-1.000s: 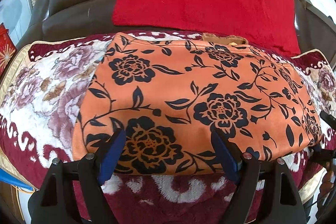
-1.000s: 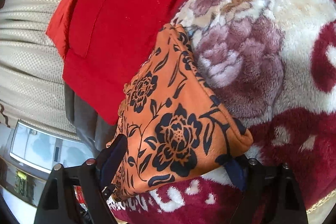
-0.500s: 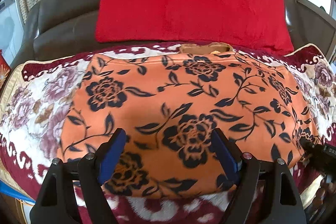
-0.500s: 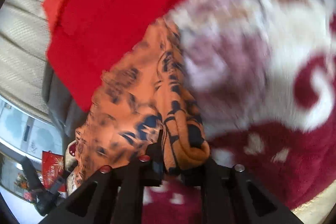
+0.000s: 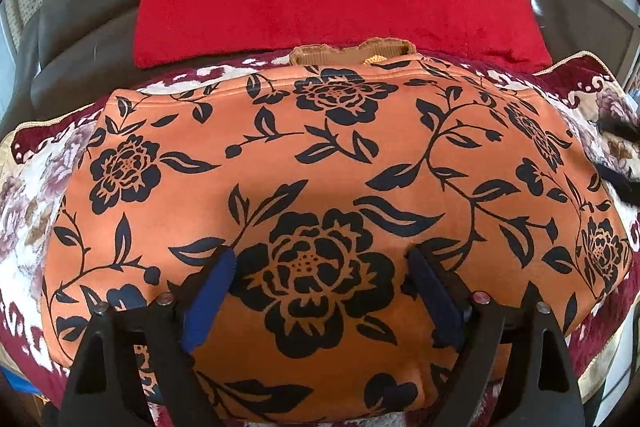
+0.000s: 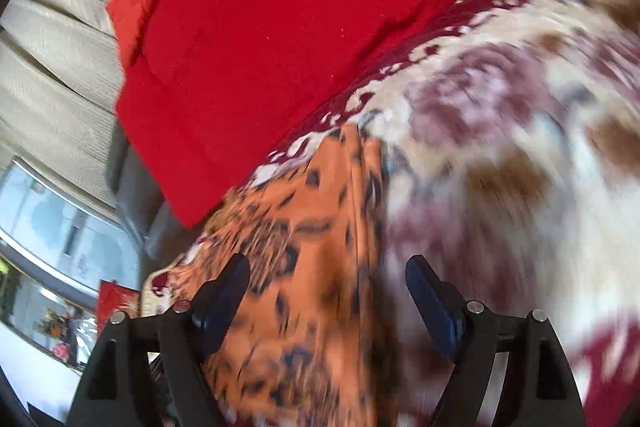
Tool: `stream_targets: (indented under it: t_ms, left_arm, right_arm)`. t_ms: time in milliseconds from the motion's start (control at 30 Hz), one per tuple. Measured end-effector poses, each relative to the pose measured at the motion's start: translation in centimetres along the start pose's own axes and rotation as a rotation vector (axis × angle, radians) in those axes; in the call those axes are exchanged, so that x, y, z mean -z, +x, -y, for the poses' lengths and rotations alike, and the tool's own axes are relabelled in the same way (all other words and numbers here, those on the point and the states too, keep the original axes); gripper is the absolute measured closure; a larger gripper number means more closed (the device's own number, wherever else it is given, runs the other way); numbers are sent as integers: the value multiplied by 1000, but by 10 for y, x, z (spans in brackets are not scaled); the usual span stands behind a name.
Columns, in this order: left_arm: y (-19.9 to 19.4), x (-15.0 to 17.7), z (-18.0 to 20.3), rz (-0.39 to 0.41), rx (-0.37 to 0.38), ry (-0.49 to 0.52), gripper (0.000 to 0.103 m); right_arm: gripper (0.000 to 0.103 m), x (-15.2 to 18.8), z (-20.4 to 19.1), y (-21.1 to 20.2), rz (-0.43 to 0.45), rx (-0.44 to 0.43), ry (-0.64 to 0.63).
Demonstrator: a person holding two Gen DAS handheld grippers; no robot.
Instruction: Fold small clothes
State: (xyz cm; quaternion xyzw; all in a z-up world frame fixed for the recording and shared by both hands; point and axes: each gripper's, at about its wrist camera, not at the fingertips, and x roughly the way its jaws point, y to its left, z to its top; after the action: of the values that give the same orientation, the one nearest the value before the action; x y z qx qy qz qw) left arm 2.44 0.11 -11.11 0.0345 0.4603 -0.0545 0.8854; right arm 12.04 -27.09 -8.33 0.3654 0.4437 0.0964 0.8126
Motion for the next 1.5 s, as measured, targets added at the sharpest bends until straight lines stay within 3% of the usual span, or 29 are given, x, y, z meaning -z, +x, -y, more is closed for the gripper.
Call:
stream_targets:
  t_ms: [67, 100, 133, 167, 267, 300, 333, 400, 533, 667, 733, 767, 800, 967, 1067, 1233, 1267, 1300, 1333, 1367, 1500]
  left_arm:
    - [0, 3, 2, 13, -18, 10, 13]
    - [0, 5, 4, 21, -27, 13, 12]
    - [1, 5, 5, 27, -31, 17, 12]
    - [0, 6, 7, 29, -33, 21, 12]
    - [3, 6, 5, 30, -19, 20, 10]
    - [5, 6, 4, 27, -23, 14, 9]
    - [5, 5, 5, 26, -29, 14, 9]
    - [2, 5, 5, 23, -35, 26, 9]
    - [1, 3, -3, 7, -3, 5, 9]
    - [-15, 1, -12, -2, 13, -26, 10]
    - [-29, 1, -20, 31, 0, -41, 10]
    - [-36, 2, -25, 42, -6, -53, 10]
    - [-42, 3, -31, 51, -10, -68, 10]
    - [-65, 13, -71, 74, -77, -133, 10]
    - [-72, 24, -107, 67, -125, -193, 10]
    - [-63, 50, -169, 15, -196, -333, 10]
    - [-57, 55, -179, -10, -223, -338, 13]
    - [-50, 61, -187, -45, -249, -339, 26]
    - [-44, 69, -197, -66, -206, -356, 30]
    - [-45, 75, -204, -65, -145, -389, 34]
    - [-57, 79, -195, -36, -181, -312, 37]
  right_arm:
    - [20, -19, 1, 26, -37, 27, 16]
    - [29, -28, 3, 41, -75, 38, 21]
    - [49, -32, 3, 53, -113, 42, 12]
    - [91, -34, 1, 59, -139, 52, 7]
    - [92, -27, -32, 35, -24, 119, -131]
    - [92, -26, -25, 41, -46, 149, -111]
    - [91, -25, -12, 49, -78, 172, -62]
    - [81, -21, -7, 49, -53, 188, -45]
    - [73, -10, -34, 22, 11, 249, -101]
    - [72, 11, -71, -12, 56, 154, -182]
    - [42, 34, -89, -19, 42, 63, -193]
    - [10, 42, -92, -19, 31, 30, -194]
    - [6, 57, -97, -19, 21, -18, -195]
    - [6, 98, -83, 7, -70, -37, -137]
    - [8, 107, -64, 10, -74, 10, -77]
    - [8, 110, -51, 3, -65, 12, -54]
    - [8, 111, -50, 3, -69, 18, -56]
    - [8, 110, -50, 3, -70, 20, -56]
    - [8, 110, -53, 2, -70, 22, -59]
    - [8, 112, -52, -2, -71, 24, -64]
    - [8, 113, -51, 0, -71, 21, -64]
